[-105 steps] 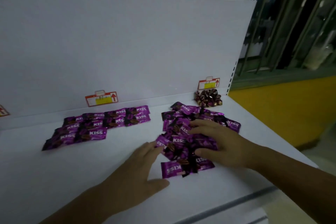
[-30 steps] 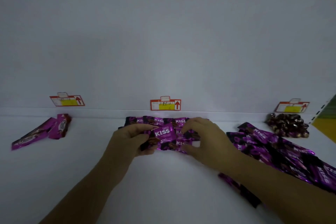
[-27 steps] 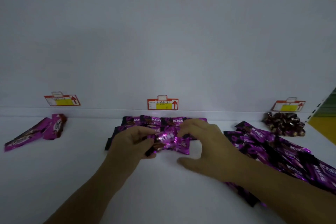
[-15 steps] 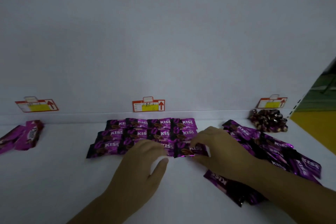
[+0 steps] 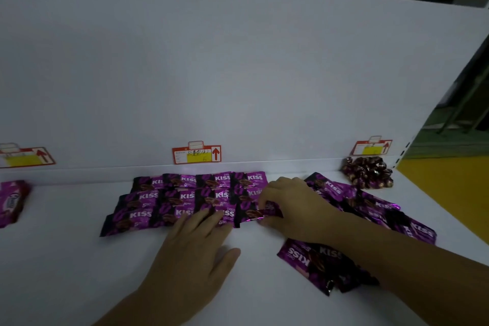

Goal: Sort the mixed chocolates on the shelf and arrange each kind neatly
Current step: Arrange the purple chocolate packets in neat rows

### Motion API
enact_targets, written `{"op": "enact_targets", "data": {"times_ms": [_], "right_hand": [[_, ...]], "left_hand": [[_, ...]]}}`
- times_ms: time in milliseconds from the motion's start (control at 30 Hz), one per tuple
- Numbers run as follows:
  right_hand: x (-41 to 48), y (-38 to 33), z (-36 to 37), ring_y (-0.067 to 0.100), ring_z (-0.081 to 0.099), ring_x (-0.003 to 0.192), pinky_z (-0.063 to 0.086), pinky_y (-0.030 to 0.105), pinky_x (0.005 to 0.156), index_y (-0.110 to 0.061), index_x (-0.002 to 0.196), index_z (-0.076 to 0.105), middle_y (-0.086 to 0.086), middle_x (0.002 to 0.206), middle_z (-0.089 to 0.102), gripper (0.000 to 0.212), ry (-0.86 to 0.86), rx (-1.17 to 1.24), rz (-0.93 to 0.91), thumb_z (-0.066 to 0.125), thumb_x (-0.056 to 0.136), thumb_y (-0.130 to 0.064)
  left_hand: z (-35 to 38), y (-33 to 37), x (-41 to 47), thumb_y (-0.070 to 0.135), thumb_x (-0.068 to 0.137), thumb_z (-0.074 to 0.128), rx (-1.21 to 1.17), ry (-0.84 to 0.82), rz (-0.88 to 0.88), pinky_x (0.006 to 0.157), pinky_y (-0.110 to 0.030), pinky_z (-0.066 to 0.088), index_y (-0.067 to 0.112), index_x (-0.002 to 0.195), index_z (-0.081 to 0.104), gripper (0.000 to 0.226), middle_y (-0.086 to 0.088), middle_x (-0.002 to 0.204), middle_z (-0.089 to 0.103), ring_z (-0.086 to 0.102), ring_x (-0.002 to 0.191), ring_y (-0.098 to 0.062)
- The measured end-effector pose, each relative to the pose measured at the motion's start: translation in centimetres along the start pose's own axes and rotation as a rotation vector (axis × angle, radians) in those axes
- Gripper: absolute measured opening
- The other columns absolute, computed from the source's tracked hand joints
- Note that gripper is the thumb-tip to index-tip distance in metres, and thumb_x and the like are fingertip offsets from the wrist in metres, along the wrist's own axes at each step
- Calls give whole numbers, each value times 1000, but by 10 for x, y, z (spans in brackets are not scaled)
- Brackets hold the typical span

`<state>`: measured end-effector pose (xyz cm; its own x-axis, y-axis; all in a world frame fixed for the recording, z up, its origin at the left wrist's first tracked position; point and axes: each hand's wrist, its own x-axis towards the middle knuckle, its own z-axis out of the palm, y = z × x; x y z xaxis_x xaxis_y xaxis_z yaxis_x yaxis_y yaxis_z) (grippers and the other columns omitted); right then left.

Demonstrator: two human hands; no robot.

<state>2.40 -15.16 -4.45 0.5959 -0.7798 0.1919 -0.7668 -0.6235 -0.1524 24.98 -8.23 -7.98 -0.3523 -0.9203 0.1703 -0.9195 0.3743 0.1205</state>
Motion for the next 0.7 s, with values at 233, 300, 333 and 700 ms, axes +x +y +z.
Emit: {"op": "enact_targets", "data": {"times_ms": [233,300,333,700], "right_hand": [[2,0,0,11,54,96,38,30,84,-23,99,66,-7,105,63,25,-24,20,-22,67,82,-40],[2,0,-4,14,55,98,42,34,86,-22,98,66,-5,106,62,24,-48,15,-36,65,83,-40],[0,1,-7,14,55,97,44,36,86,-22,97,67,-4,106,62,22,-48,22,-37,63,83,-39],[-92,55,-71,9,53,94,43,27,84,-24,98,67,-6,102,61,16,-22,33,268,64,86,-34]], "left_hand": [[2,2,0,56,93,11,12,-4,-5,86,-38,44,37,110,63,58,12,119,63,58,112,-13],[4,-1,1,56,93,14,-4,20,15,91,-44,39,35,113,61,56,9,124,60,49,120,-15],[4,-1,2,56,93,17,-30,39,33,93,-46,37,33,114,61,54,7,126,59,44,123,-15],[5,13,-3,61,76,45,-457,-18,295,96,-18,28,67,104,47,29,45,127,38,25,126,18]]}}
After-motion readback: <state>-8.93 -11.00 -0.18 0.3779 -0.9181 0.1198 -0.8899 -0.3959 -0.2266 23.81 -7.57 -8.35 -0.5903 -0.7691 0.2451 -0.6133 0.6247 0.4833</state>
